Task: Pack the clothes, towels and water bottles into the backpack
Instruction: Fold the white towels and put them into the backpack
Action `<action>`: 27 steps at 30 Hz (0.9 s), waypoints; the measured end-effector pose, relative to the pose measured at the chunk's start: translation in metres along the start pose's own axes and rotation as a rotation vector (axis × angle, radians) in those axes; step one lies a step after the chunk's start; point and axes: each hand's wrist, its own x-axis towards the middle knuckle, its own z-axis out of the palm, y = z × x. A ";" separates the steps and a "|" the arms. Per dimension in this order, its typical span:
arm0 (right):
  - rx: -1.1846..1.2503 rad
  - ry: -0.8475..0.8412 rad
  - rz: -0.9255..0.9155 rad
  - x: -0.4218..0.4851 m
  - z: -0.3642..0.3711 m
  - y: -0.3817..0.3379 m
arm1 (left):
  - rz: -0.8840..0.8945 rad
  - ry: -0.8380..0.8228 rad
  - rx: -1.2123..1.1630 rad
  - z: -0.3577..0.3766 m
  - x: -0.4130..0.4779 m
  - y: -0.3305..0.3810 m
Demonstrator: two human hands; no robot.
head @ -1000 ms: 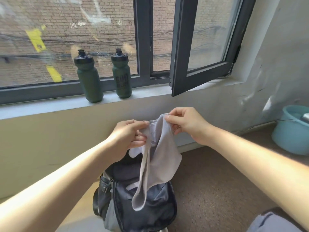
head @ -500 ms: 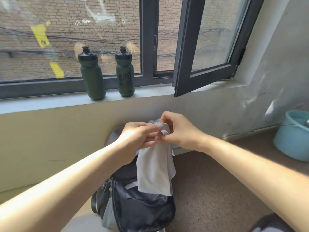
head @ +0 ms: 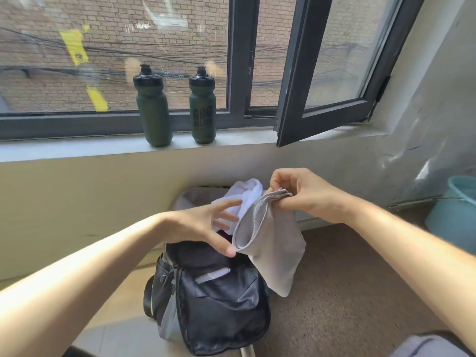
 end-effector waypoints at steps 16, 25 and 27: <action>-0.266 0.199 0.081 0.002 -0.002 0.001 | 0.338 0.594 -0.309 0.016 0.011 0.028; -0.279 0.164 0.092 0.007 0.015 -0.006 | 0.336 0.697 -0.349 0.020 0.013 0.038; -0.280 0.152 0.057 0.007 0.020 -0.005 | 0.345 0.722 -0.346 0.019 0.014 0.039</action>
